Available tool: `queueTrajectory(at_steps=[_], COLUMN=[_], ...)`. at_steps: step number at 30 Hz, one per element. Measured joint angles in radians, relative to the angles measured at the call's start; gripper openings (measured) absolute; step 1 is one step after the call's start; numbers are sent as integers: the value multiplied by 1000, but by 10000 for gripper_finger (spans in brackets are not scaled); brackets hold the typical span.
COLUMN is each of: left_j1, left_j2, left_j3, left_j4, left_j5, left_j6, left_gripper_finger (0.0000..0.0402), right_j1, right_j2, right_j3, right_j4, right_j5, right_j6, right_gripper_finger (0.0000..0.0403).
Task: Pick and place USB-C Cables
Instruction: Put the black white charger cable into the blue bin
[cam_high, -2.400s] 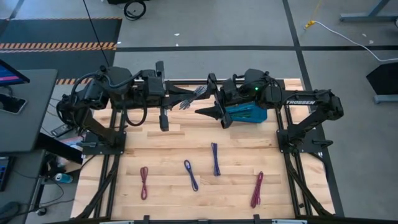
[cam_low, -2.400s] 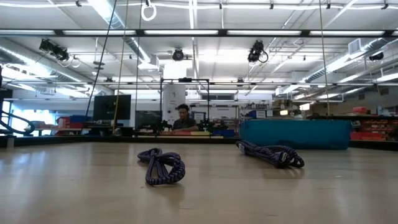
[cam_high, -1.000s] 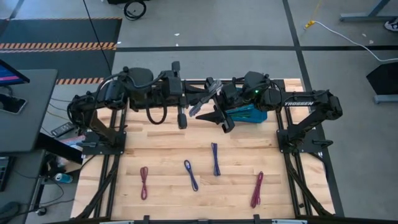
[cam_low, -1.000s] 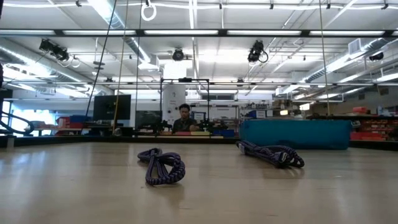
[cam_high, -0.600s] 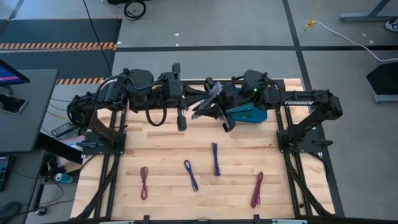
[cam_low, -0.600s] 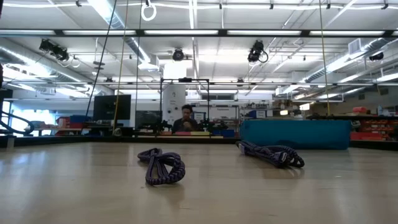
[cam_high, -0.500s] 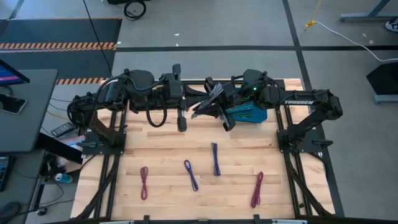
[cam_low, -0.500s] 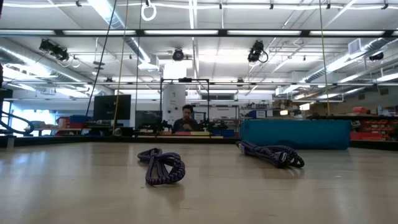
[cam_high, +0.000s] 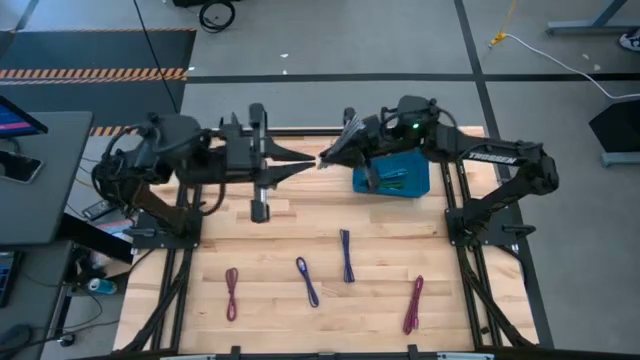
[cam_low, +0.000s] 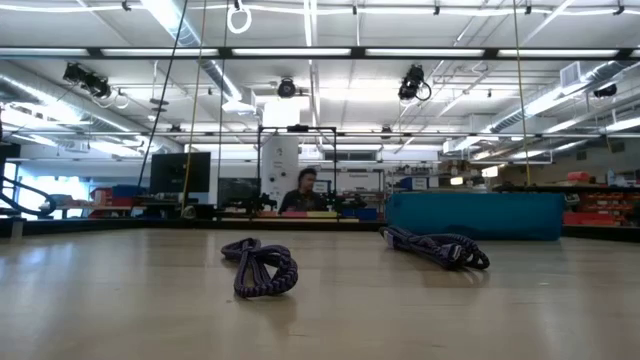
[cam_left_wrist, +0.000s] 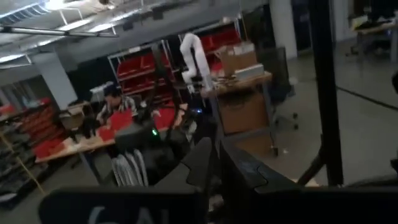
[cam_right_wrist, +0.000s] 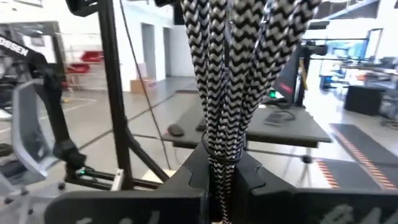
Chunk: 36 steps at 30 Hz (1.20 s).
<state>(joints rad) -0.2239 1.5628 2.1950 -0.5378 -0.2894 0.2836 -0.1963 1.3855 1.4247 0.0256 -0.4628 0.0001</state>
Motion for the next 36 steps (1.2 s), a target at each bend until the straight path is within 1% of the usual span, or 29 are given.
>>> queueTrajectory(at_steps=[3,5,7,10,14,18,23,28,33,36], left_j1=[-26,-44,-60,-70,-73,-72,-70,-70,-70,-70], left_j2=[-20,-45,-66,-70,-58,-37,-18,-12,-13,-13], left_j3=[-2,-2,-1,-1,-3,-2,-3,-3,-3,-3], left_j4=[-51,-121,-205,-344,-500,-583,-605,-605,-604,-604], left_j5=[-2,-2,-2,-4,-6,-7,-30,-32,-32,-32], left_j6=[-6,-20,-82,-200,-322,-389,-404,-408,-436,-438], left_gripper_finger=[40,40,37,30,18,12,12,12,12,12], right_j1=[-40,-73,-113,-163,-213,-256,-308,-371,-419,-444], right_j2=[-32,-54,-83,-105,-94,-37,59,167,265,315], right_j3=[1,0,0,2,0,0,0,0,0,0], right_j4=[-123,-232,-370,-606,-896,-1094,-1210,-1213,-1243,-1277], right_j5=[11,21,34,82,150,219,321,341,422,451], right_j6=[-13,-23,-23,-25,-52,-85,-164,-227,-293,-330], right_gripper_finger=[23,23,23,23,23,23,23,23,23,23])
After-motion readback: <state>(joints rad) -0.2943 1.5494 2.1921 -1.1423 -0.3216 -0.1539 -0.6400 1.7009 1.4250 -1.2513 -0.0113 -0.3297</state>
